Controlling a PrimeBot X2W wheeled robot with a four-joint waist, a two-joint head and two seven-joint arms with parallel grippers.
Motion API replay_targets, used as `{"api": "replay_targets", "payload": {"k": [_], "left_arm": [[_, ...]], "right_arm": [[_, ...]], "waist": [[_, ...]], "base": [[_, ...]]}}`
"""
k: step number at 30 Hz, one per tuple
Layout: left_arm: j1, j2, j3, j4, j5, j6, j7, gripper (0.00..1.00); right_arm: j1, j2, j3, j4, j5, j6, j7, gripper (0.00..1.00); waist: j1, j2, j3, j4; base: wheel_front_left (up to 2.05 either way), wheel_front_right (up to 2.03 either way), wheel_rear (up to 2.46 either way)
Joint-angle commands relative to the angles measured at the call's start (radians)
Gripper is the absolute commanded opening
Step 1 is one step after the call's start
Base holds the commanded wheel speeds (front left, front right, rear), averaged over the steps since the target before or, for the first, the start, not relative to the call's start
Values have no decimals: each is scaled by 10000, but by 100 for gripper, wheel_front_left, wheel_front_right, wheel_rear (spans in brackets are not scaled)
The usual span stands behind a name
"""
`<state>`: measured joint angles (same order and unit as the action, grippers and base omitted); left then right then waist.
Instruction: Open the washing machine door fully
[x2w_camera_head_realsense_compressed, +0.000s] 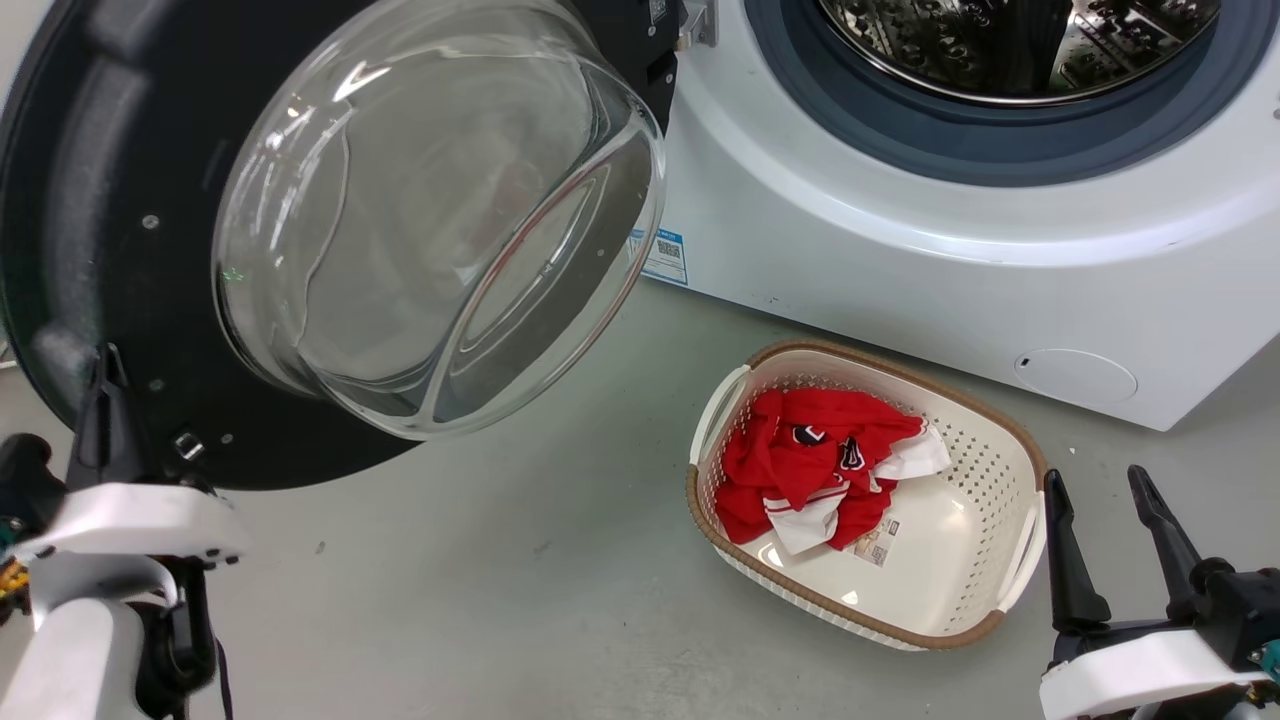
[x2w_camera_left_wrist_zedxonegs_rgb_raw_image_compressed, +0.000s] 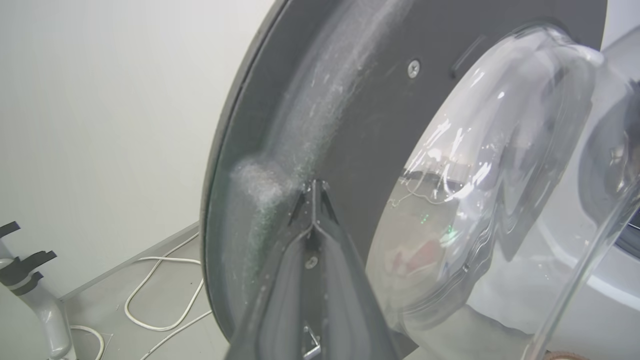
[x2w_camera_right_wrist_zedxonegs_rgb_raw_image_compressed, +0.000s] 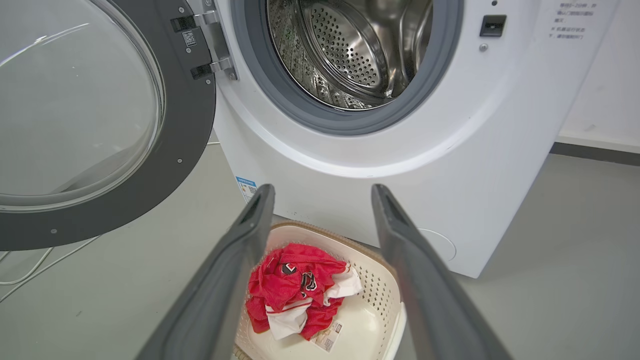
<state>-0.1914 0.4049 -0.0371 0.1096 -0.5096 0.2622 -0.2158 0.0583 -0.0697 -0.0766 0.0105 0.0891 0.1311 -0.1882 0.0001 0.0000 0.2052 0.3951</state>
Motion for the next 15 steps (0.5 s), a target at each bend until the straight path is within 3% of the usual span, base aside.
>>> {"api": "replay_targets", "payload": {"k": [1,15], "left_arm": [[-299,129,99,234,-90,-78,-40,0],[-1288,507,262,1720,-387,-554,-75,0]], "right_arm": [[-182,-88,33,-33,92,-7,27,100],[-275,-146,94,39,171,-7,40,100]], "waist": [[-1,0,50,-36],[-1,0,118,-260]], "base": [[0,0,0],[0,0,0]]}}
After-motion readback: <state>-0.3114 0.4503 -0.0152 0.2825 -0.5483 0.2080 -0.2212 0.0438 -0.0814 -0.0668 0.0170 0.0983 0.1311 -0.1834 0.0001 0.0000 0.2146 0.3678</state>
